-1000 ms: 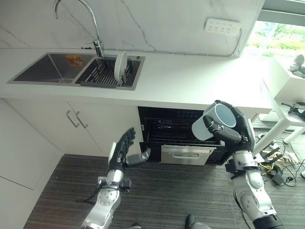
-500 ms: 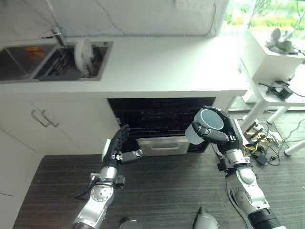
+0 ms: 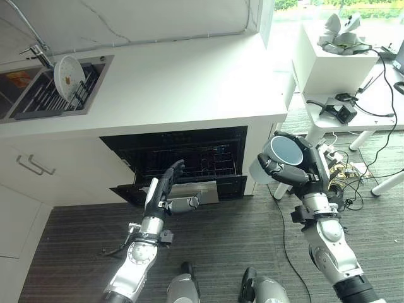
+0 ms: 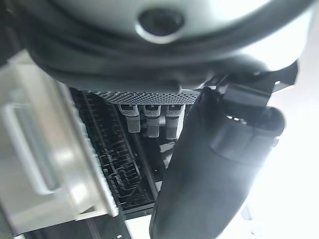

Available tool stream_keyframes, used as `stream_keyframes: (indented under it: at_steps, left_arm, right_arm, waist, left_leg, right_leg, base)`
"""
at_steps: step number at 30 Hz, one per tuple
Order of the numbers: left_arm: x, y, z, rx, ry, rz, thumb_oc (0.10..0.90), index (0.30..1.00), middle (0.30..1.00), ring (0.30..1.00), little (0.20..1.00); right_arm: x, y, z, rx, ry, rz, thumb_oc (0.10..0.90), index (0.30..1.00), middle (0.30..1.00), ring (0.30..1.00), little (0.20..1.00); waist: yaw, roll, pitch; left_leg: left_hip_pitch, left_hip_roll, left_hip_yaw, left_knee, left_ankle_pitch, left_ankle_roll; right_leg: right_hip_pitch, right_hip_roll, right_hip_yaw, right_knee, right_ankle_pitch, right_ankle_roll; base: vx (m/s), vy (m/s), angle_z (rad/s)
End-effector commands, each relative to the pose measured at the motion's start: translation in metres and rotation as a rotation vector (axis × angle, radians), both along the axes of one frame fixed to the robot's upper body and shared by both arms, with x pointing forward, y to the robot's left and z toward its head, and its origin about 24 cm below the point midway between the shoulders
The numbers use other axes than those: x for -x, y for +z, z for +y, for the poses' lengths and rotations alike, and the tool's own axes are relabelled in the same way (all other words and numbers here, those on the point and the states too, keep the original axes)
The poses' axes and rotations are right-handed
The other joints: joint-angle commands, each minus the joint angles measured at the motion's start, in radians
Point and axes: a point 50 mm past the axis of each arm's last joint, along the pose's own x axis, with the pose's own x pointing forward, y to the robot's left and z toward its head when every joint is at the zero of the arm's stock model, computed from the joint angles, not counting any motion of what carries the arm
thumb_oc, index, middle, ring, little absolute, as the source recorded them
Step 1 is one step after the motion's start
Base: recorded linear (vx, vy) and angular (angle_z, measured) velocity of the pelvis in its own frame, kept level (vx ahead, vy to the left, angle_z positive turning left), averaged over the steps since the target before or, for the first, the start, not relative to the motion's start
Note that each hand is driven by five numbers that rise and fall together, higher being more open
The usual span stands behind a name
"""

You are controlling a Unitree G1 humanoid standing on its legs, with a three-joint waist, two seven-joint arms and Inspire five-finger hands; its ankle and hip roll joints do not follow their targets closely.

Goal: Place the dishes in the dishwasher.

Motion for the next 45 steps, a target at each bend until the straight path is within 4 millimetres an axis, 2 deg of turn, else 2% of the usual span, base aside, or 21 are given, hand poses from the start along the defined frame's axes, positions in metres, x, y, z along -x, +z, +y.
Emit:
stream_keyframes:
  at_steps: [1, 6, 9, 13, 17, 21, 25, 29, 35, 45]
  left_arm:
    - [-0.003, 0.049, 0.010, -0.059, 0.001, -0.268, 0.800, 0.900, 0.900, 0.900, 0.900]
    - [0.000, 0.049, 0.013, -0.085, 0.006, -0.277, 0.800, 0.900, 0.900, 0.900, 0.900]
    - [0.004, 0.053, 0.014, -0.162, 0.003, -0.315, 0.800, 0.900, 0.900, 0.900, 0.900]
    - [0.005, 0.055, 0.017, -0.321, -0.014, -0.330, 0.800, 0.900, 0.900, 0.900, 0.900]
    - [0.000, 0.051, 0.024, -0.572, -0.076, -0.281, 0.800, 0.900, 0.900, 0.900, 0.900]
    - [-0.010, 0.044, 0.034, -0.897, -0.169, -0.220, 0.800, 0.900, 0.900, 0.900, 0.900]
    - [-0.019, 0.053, 0.039, -1.005, -0.189, -0.241, 0.800, 0.900, 0.900, 0.900, 0.900]
    - [-0.025, 0.059, 0.042, -1.075, -0.182, -0.241, 0.800, 0.900, 0.900, 0.900, 0.900]
    - [-0.033, 0.056, 0.045, -1.152, -0.142, -0.224, 0.800, 0.900, 0.900, 0.900, 0.900]
    - [-0.049, 0.057, 0.055, -1.144, -0.018, -0.206, 0.800, 0.900, 0.900, 0.900, 0.900]
  right_arm:
    - [-0.005, 0.046, 0.022, -0.030, 0.087, -0.257, 0.400, 0.300, 0.300, 0.300, 0.300]
    - [-0.003, 0.044, 0.025, -0.028, 0.087, -0.247, 0.400, 0.300, 0.300, 0.300, 0.300]
    - [-0.002, 0.042, 0.023, -0.022, 0.087, -0.238, 0.400, 0.300, 0.300, 0.300, 0.300]
    - [0.001, 0.042, 0.020, -0.008, 0.092, -0.240, 0.400, 0.300, 0.300, 0.300, 0.300]
    - [0.000, 0.044, 0.018, 0.041, 0.131, -0.237, 0.400, 0.300, 0.300, 0.300, 0.300]
    - [-0.005, 0.051, 0.014, 0.138, 0.162, -0.235, 0.400, 0.300, 0.300, 0.300, 0.300]
    - [-0.009, 0.058, 0.008, 0.161, 0.161, -0.244, 0.400, 0.300, 0.300, 0.300, 0.300]
    - [-0.010, 0.061, 0.005, 0.162, 0.179, -0.243, 0.400, 0.300, 0.300, 0.300, 0.300]
    - [-0.010, 0.069, 0.008, 0.168, 0.217, -0.258, 0.400, 0.300, 0.300, 0.300, 0.300]
    - [-0.007, 0.082, 0.009, 0.181, 0.233, -0.293, 0.400, 0.300, 0.300, 0.300, 0.300]
  waist:
    - [0.050, -0.042, -0.123]
    - [0.059, -0.046, -0.126]
    - [0.063, -0.049, -0.130]
    - [0.064, -0.052, -0.134]
    - [0.060, -0.046, -0.137]
    - [0.047, -0.034, -0.134]
    - [0.038, -0.025, -0.124]
    - [0.028, -0.016, -0.114]
    - [0.001, 0.000, -0.087]
    - [-0.055, 0.014, -0.043]
  left_leg:
    - [-0.037, -0.019, -0.006, 0.090, -0.145, 0.000]
    - [-0.027, -0.026, -0.004, 0.090, -0.162, 0.006]
    - [-0.030, -0.024, 0.000, 0.090, -0.169, 0.009]
    - [-0.032, -0.028, -0.002, 0.090, -0.176, 0.013]
    - [-0.029, -0.029, 0.004, 0.090, -0.178, 0.013]
    - [-0.039, -0.028, 0.010, 0.090, -0.174, 0.010]
    - [-0.054, -0.031, 0.005, 0.090, -0.173, 0.009]
    - [-0.056, -0.036, 0.001, 0.090, -0.174, 0.010]
    - [-0.069, -0.042, 0.002, 0.090, -0.162, 0.011]
    - [-0.102, -0.052, 0.007, 0.090, -0.162, 0.018]
  right_leg:
    - [0.092, -0.147, 0.026, -0.077, -0.026, 0.169]
    - [0.097, -0.156, 0.023, -0.077, -0.028, 0.178]
    - [0.099, -0.164, 0.010, -0.077, -0.026, 0.184]
    - [0.097, -0.168, 0.004, -0.077, -0.025, 0.188]
    - [0.090, -0.174, 0.004, -0.077, -0.021, 0.195]
    - [0.072, -0.182, 0.011, -0.077, -0.015, 0.206]
    - [0.050, -0.191, 0.021, -0.077, -0.006, 0.217]
    - [0.030, -0.198, 0.037, -0.077, 0.000, 0.222]
    - [-0.006, -0.202, 0.073, -0.077, 0.014, 0.223]
    - [-0.048, -0.189, 0.125, -0.077, 0.017, 0.219]
  base:
    - [0.09, 0.043, -0.03]
    - [0.06, 0.030, 0.06]
    - [0.06, 0.040, 0.07]
    - [0.06, 0.035, 0.06]
    - [0.11, 0.067, 0.00]
    - [0.10, 0.082, 0.00]
    - [0.03, 0.040, 0.00]
    - [0.03, 0.035, -0.02]
    - [0.00, 0.038, -0.08]
    - [-0.03, 0.028, -0.07]
